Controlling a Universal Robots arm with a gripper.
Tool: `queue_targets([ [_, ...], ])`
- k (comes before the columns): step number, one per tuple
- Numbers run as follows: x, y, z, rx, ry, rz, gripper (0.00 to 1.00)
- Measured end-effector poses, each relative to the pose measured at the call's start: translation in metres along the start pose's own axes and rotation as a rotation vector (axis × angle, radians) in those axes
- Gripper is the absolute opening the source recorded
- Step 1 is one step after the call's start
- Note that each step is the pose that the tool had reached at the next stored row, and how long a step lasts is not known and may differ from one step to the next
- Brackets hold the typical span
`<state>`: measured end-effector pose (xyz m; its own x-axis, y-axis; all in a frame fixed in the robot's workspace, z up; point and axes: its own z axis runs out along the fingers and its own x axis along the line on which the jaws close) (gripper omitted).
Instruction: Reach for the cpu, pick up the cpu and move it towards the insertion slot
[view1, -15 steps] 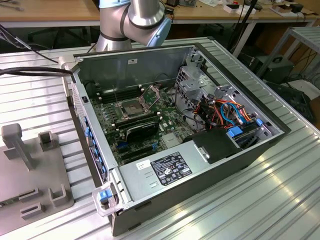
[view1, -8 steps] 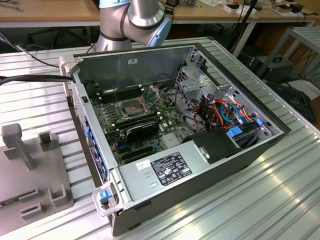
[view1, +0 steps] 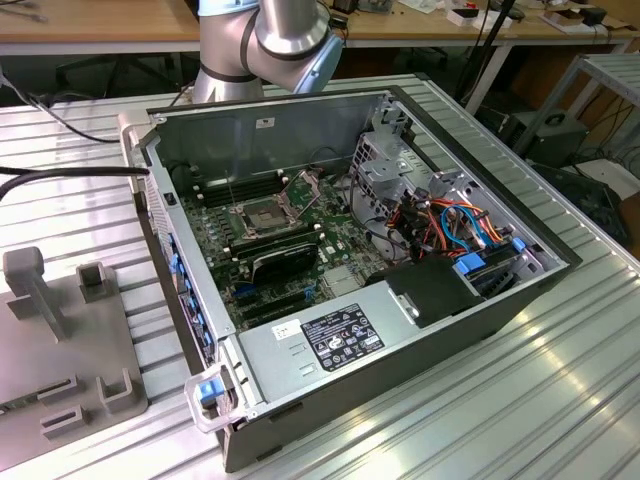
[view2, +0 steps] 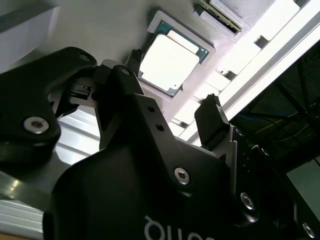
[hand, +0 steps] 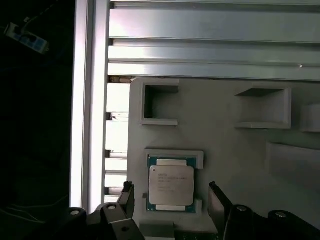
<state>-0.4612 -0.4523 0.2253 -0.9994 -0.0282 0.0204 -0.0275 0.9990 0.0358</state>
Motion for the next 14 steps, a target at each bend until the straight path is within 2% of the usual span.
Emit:
queue_targets([
  [8,-0.0006,0.0003,0.0172,-0.0001,-0.0002,0.001,0.70],
  [10,-0.0007,0.0013,0.0231,-0.0001,-0.0002,0.005,0.70],
  [14,-0.0009,0.0010,0.0311,-0.0004,-0.0007,0.020,0.70],
])
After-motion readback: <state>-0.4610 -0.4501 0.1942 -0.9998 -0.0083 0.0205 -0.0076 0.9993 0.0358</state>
